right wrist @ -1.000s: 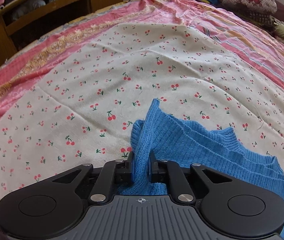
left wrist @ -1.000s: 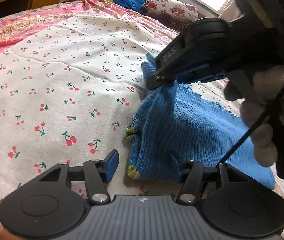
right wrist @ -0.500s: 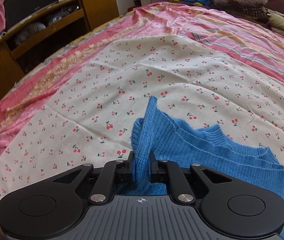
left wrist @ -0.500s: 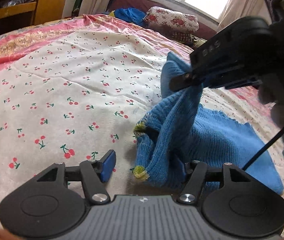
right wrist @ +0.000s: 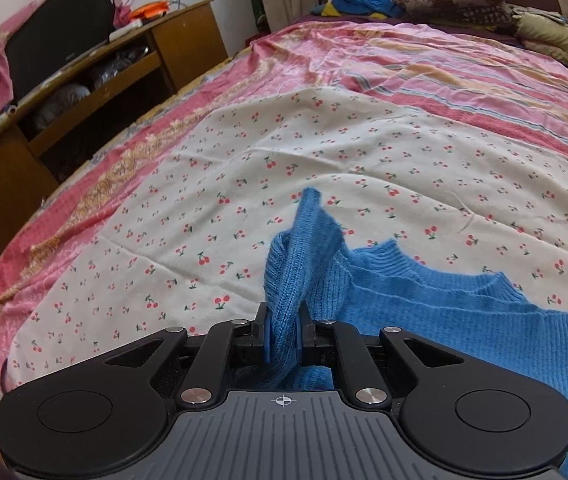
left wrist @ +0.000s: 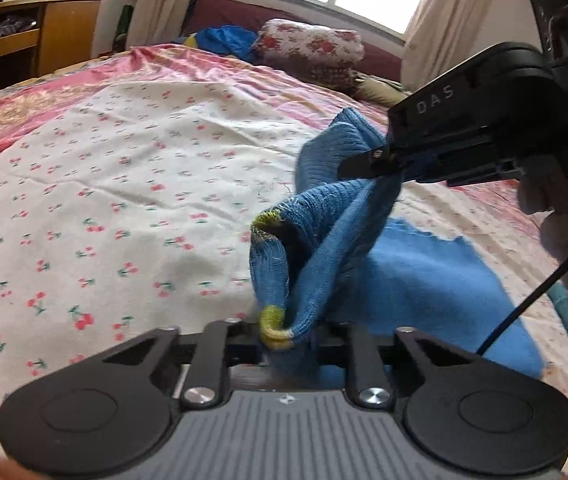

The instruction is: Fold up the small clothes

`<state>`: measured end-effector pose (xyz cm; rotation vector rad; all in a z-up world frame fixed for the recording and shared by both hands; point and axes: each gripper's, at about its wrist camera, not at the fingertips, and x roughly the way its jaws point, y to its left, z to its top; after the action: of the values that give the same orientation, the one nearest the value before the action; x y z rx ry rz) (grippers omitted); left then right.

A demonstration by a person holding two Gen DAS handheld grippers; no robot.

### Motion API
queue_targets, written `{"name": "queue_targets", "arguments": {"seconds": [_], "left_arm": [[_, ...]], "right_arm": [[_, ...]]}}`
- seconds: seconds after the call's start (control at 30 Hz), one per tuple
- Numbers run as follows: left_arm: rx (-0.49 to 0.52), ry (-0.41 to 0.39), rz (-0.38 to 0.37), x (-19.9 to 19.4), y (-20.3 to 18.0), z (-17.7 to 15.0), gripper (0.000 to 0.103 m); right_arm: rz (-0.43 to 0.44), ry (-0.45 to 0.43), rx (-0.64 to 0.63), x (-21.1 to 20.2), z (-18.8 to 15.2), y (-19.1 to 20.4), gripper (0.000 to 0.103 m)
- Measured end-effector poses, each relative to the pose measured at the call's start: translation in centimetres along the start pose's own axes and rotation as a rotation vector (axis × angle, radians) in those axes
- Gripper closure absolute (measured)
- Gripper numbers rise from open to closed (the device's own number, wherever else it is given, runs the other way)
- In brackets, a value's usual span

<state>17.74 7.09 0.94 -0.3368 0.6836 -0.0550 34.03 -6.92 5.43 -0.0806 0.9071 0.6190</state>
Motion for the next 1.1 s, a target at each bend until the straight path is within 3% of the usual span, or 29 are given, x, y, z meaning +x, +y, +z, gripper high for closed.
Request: {"name": "queue_targets", "arguments": {"seconds": [0.33,0.7,0.87,1.0,1.1], "left_arm": [[0.161,-0.038,-0.103,-1.0,-7.3,0.9,0.083],[0.334,0.020,-0.209,2.3,-17.1,-0.9,0.083],[0.395,0.055,-0.218,3.8,-20.3,-2.4,0.084],[0.460,0.086,-0.187,4.7,-22.0,-4.1,0.084],[0.520,0.092,-0.168,4.6,-22.5,-5.2,0.083]], "right_arm": [[-0.009,-0.072,0.108,-4.4,-1.0,-6.4,0.093],[-0.063,-0.121,0.278,-8.0,-4.7,-16.6,0.093],[-0.075,-0.137,0.346,-8.4,-7.0,-20.3,0.093],[-0.094,-0.096,0.384,-7.0,-9.1,-22.3,0.092],[-0.061,-0.095,0.431,-6.7,-10.4,-23.3,0.090]]}}
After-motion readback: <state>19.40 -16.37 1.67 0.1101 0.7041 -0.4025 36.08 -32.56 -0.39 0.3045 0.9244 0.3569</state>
